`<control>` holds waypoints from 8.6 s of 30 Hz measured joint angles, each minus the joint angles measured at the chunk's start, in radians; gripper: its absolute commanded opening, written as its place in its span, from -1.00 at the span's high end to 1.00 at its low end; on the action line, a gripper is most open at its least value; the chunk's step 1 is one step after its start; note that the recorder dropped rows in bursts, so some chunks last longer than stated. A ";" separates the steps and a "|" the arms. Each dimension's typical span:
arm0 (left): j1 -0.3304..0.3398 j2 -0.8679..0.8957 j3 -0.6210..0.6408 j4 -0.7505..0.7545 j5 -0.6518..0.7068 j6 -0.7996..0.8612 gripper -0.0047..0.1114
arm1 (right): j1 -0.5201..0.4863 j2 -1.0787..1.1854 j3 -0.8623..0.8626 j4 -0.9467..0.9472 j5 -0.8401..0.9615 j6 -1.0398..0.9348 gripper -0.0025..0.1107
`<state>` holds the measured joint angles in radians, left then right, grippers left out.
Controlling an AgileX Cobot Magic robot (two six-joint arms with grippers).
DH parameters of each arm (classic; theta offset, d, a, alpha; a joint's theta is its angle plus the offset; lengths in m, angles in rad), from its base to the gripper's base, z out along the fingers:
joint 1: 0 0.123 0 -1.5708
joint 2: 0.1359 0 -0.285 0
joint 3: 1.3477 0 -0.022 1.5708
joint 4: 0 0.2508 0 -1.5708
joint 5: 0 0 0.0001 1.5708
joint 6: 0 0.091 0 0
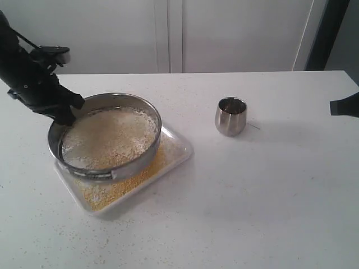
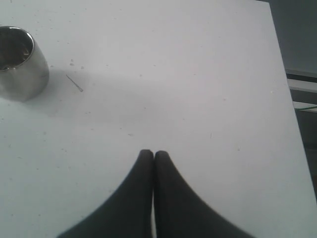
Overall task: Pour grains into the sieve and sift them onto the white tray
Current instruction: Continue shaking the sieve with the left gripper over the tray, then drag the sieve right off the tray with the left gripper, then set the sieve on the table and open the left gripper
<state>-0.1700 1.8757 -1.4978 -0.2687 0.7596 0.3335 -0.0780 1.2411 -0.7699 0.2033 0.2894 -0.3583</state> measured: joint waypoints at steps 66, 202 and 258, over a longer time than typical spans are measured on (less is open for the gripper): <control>-0.033 -0.022 0.093 0.003 0.076 0.135 0.92 | 0.000 0.000 0.000 0.000 0.000 0.018 0.96; -0.537 0.429 -0.476 0.088 -0.076 -0.219 0.92 | 0.000 0.000 0.000 0.000 0.000 0.018 0.96; -0.537 0.301 -0.475 0.269 0.029 -0.287 0.57 | 0.000 0.000 0.000 0.000 0.000 0.018 0.96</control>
<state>-0.7070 2.1764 -1.9731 0.0000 0.7882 0.0461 -0.0780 1.2411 -0.7699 0.2033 0.2894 -0.3399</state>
